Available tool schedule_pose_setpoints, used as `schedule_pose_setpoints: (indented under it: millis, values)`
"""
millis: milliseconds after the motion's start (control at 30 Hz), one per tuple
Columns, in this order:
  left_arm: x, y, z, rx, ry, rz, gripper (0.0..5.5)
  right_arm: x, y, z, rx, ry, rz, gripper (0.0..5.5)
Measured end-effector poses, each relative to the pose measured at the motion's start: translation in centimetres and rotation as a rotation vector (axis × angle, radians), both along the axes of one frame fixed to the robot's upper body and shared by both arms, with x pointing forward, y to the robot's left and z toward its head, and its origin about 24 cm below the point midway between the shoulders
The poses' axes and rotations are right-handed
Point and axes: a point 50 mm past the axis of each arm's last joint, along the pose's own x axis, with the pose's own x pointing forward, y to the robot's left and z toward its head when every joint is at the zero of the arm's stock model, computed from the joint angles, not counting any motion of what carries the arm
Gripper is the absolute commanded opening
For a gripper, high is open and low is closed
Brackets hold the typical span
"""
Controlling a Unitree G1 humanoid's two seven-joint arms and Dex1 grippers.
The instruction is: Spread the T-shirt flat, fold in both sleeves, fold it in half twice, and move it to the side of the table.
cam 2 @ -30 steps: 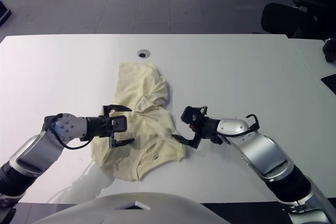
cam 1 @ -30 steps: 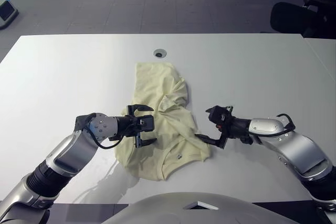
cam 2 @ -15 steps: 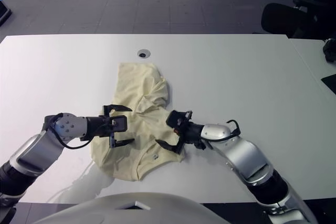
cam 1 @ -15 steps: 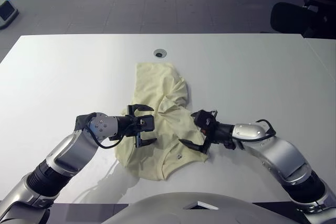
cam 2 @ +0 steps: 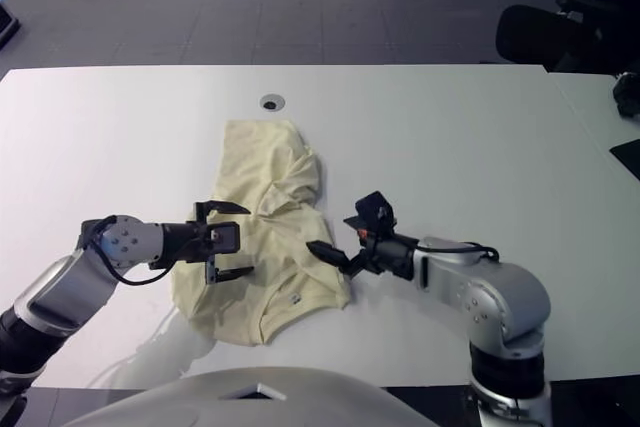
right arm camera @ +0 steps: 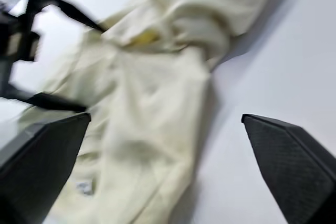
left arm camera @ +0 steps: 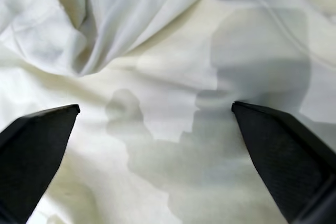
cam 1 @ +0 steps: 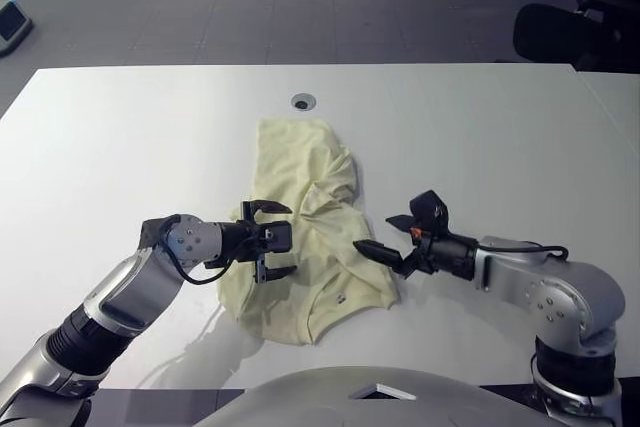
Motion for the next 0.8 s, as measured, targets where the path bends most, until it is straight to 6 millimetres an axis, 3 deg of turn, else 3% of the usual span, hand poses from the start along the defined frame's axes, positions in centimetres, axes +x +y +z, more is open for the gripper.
schedule_pose_setpoints:
  millis: [367, 600, 800]
  values:
    - [0.1, 0.3, 0.3, 0.027, 0.025, -0.048, 5.4, 0.6, 0.3, -2.3, 0.038, 0.087, -0.127, 2.89]
    - [0.0, 0.2, 0.3, 0.024, 0.023, -0.043, 5.4, 0.8, 1.2, -3.3, 0.041, 0.125, -0.084, 1.67]
    - [-0.2, 0.1, 0.1, 0.019, 0.023, -0.03, 5.4, 0.8, 0.8, -3.3, 0.024, 0.124, -0.081, 0.64]
